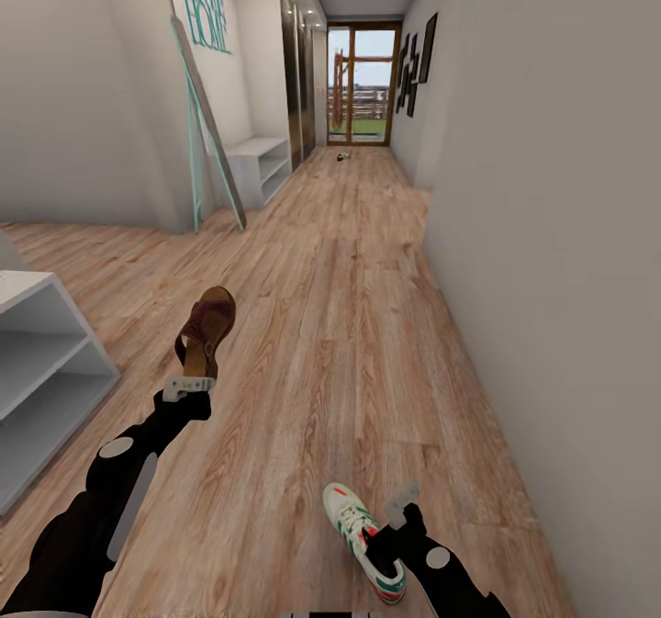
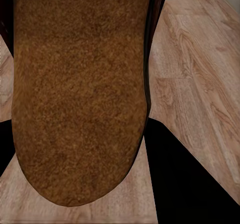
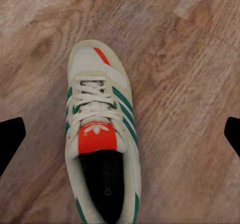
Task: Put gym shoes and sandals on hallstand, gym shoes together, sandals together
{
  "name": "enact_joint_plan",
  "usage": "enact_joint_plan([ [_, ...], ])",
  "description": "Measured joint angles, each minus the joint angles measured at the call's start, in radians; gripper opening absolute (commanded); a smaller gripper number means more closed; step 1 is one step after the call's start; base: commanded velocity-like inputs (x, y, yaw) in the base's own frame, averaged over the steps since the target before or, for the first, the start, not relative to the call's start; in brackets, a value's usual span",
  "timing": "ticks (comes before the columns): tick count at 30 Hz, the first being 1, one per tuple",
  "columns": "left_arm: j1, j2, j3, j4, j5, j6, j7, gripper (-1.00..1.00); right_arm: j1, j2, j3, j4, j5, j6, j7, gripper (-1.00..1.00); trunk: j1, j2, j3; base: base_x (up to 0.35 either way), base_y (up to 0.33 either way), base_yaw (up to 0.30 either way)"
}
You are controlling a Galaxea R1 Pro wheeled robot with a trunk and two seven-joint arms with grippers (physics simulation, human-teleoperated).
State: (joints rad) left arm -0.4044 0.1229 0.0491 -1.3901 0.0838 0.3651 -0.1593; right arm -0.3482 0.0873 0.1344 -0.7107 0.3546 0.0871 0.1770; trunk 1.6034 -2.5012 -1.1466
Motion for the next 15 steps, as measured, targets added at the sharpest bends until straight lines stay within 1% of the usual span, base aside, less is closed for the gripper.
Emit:
enact_joint_plan([
  [5, 0.0, 0.0, 0.0, 0.0, 0.0, 0.0, 0.0, -1.0, 0.0, 0.0, -0.001, 0.0, -0.002, -0.002, 0.0, 1.0, 0.002, -0.001, -0.026, 0.0, 0.0, 0.09],
  [15, 0.0, 0.001, 0.0, 0.0, 0.0, -0.002, 0.0, -1.0, 0.0, -0.001, -0.008, -0.001, -0.004, -0.002, 0.001, 1.0, 0.007, -0.004, -0.08, 0.0, 0.0, 0.007],
])
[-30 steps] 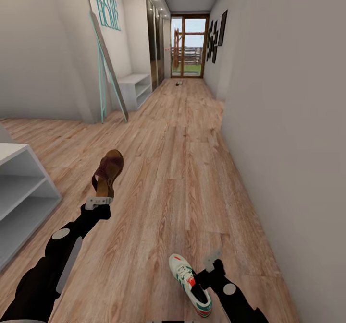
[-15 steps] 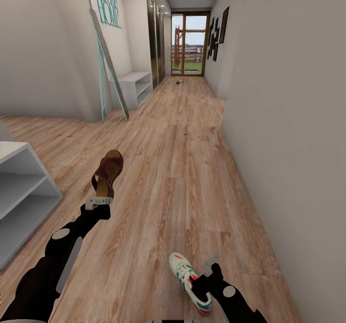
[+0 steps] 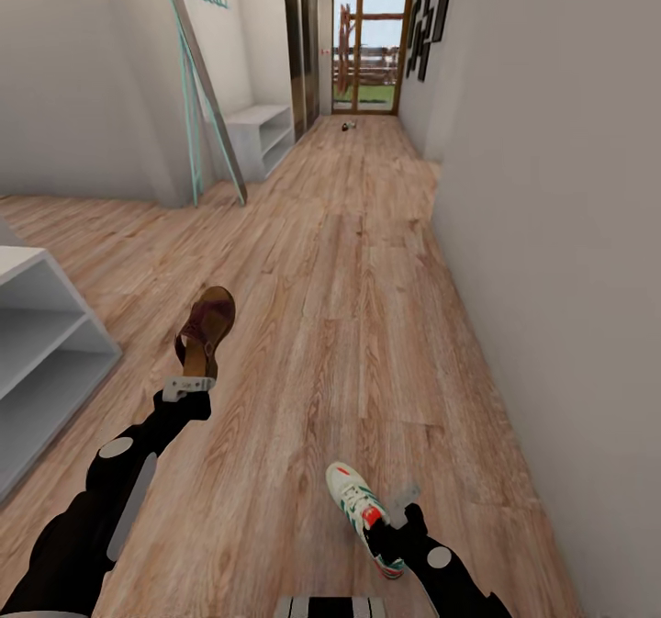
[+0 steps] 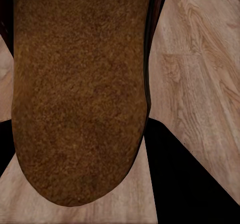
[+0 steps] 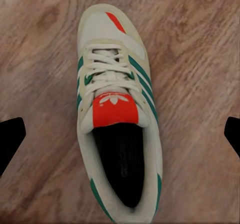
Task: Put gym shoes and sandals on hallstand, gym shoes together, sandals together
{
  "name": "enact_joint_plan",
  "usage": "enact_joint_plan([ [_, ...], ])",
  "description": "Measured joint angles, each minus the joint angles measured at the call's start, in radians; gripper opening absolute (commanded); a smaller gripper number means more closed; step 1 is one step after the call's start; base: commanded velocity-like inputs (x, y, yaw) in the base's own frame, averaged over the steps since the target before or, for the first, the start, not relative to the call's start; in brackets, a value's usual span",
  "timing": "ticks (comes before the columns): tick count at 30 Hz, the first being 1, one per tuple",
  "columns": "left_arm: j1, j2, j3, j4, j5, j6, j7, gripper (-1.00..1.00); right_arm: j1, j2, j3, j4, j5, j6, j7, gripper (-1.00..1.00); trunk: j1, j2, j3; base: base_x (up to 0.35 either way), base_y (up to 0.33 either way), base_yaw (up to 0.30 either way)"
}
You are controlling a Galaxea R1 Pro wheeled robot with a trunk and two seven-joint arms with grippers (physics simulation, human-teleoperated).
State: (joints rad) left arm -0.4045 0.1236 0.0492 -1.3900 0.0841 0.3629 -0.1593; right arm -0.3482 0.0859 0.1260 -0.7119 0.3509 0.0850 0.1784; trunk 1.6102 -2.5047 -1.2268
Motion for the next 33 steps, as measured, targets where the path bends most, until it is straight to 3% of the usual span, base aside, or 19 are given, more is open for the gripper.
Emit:
enact_joint_plan([
  [10, 0.0, 0.001, 0.001, 0.0, -0.001, -0.001, 0.0, -1.0, 0.0, 0.0, -0.001, -0.002, -0.001, 0.0, 0.0, 1.0, 0.004, -0.002, -0.055, 0.0, 0.0, -0.024],
  [21, 0.0, 0.0, 0.0, 0.0, 0.0, -0.001, 0.0, -1.0, 0.0, -0.002, -0.003, -0.011, 0.001, 0.001, -0.003, 1.0, 0.004, -0.002, -0.061, 0.0, 0.0, -0.023],
  [28, 0.0, -0.001, 0.0, 0.0, 0.0, -0.001, 0.0, -1.0, 0.0, -0.005, -0.004, -0.013, 0.002, 0.001, -0.003, 1.0, 0.008, -0.004, -0.096, 0.0, 0.0, -0.103],
  [33, 0.0, -0.001, 0.001, 0.0, 0.0, -0.001, 0.003, -1.0, -0.001, -0.007, -0.004, -0.029, 0.003, 0.002, -0.003, 1.0, 0.008, -0.004, -0.102, 0.0, 0.0, -0.046],
])
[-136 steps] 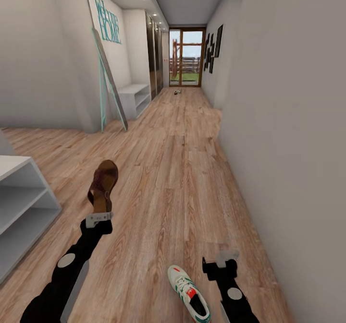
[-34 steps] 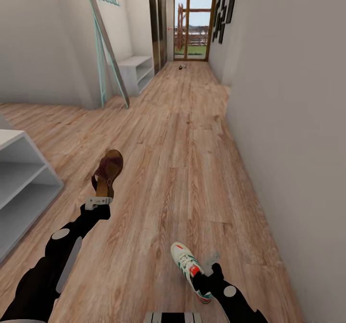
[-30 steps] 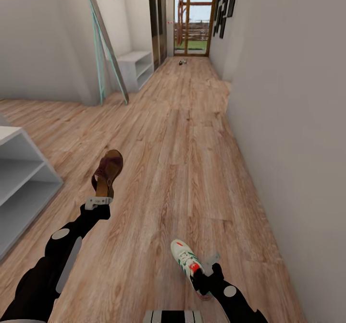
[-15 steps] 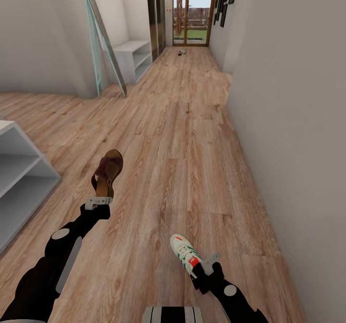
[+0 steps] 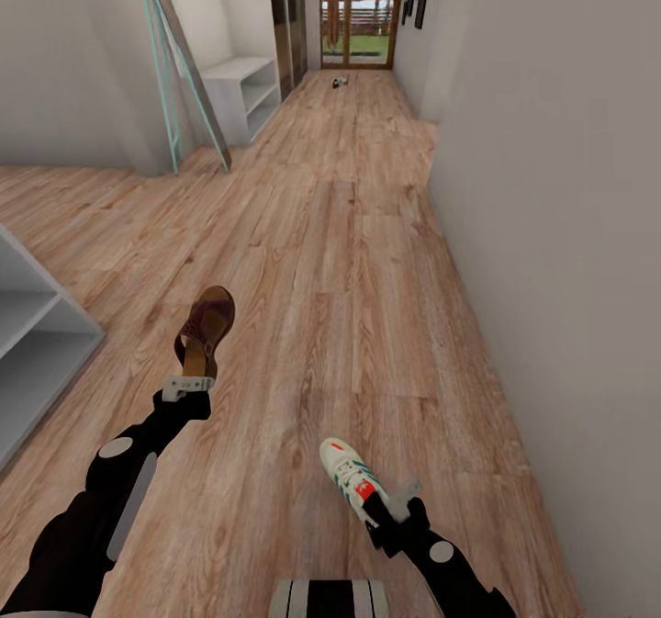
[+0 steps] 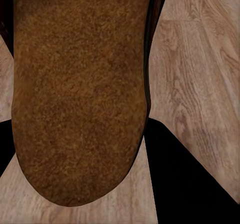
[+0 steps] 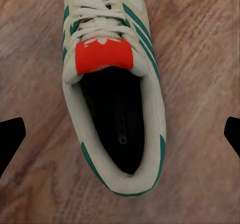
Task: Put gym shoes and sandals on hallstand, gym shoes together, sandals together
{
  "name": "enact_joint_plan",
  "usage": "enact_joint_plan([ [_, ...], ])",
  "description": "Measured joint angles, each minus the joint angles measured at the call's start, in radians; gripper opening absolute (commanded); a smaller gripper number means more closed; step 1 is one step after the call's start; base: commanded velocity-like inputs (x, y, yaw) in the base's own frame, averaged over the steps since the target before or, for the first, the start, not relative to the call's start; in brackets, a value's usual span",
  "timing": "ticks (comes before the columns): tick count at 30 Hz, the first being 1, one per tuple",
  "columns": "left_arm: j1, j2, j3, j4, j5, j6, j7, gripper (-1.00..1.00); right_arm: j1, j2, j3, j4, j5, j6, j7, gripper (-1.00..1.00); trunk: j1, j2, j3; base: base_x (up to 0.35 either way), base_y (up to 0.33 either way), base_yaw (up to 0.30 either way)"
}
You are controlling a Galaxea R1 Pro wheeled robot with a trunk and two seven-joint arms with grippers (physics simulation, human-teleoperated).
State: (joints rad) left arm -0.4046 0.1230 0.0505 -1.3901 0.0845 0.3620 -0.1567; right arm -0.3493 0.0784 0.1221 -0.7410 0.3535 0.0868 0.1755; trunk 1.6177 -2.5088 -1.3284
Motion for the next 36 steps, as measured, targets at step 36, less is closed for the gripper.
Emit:
enact_joint_plan([
  [36, 0.0, 0.001, 0.0, 0.0, -0.002, 0.001, -0.003, -1.0, 0.0, 0.001, 0.0, -0.142, 0.003, 0.003, -0.006, 1.0, 0.007, -0.004, -0.071, 0.0, 0.0, -0.001],
])
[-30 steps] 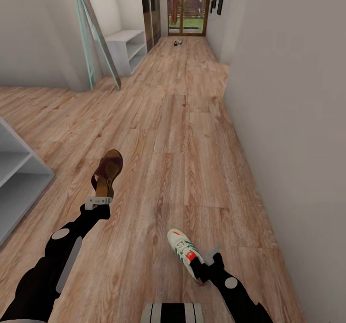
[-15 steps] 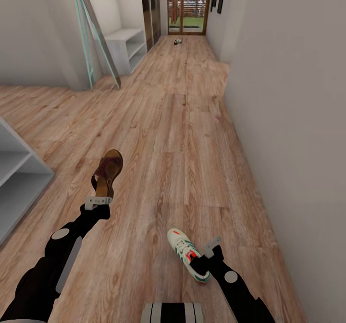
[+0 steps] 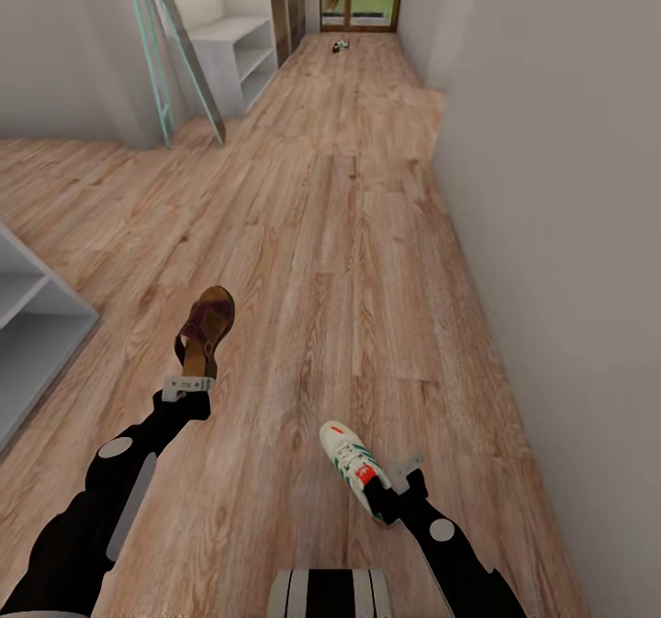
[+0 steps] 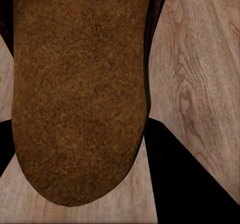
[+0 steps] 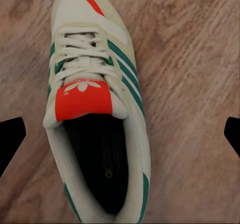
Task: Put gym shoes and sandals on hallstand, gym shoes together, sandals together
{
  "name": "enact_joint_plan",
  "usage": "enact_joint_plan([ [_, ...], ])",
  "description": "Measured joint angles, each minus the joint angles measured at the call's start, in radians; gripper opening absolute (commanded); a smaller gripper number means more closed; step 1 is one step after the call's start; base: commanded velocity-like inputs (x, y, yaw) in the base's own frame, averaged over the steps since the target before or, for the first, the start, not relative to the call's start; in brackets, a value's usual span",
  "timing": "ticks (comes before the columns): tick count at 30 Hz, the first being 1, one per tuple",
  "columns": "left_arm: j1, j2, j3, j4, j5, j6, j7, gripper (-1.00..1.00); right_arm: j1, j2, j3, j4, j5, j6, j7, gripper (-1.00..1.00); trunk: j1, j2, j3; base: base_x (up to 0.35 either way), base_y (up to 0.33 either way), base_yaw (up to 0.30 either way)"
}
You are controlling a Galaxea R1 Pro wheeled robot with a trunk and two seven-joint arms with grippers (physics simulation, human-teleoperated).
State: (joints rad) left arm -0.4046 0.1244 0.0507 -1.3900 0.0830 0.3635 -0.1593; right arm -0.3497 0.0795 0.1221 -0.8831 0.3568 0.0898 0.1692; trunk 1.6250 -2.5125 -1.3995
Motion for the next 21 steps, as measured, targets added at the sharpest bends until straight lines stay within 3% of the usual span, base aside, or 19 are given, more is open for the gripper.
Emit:
enact_joint_plan([
  [12, 0.0, 0.0, 0.0, 0.0, 0.0, -0.001, 0.0, -1.0, 0.0, -0.001, -0.001, -0.002, 0.0, 0.001, 0.001, 1.0, 0.005, -0.003, -0.065, 0.0, 0.0, 0.0],
  [21, 0.0, 0.0, 0.0, 0.0, 0.0, -0.001, 0.0, -1.0, 0.0, -0.002, -0.002, -0.006, 0.0, 0.001, 0.0, 1.0, 0.005, -0.003, -0.072, 0.0, 0.0, 0.0],
])
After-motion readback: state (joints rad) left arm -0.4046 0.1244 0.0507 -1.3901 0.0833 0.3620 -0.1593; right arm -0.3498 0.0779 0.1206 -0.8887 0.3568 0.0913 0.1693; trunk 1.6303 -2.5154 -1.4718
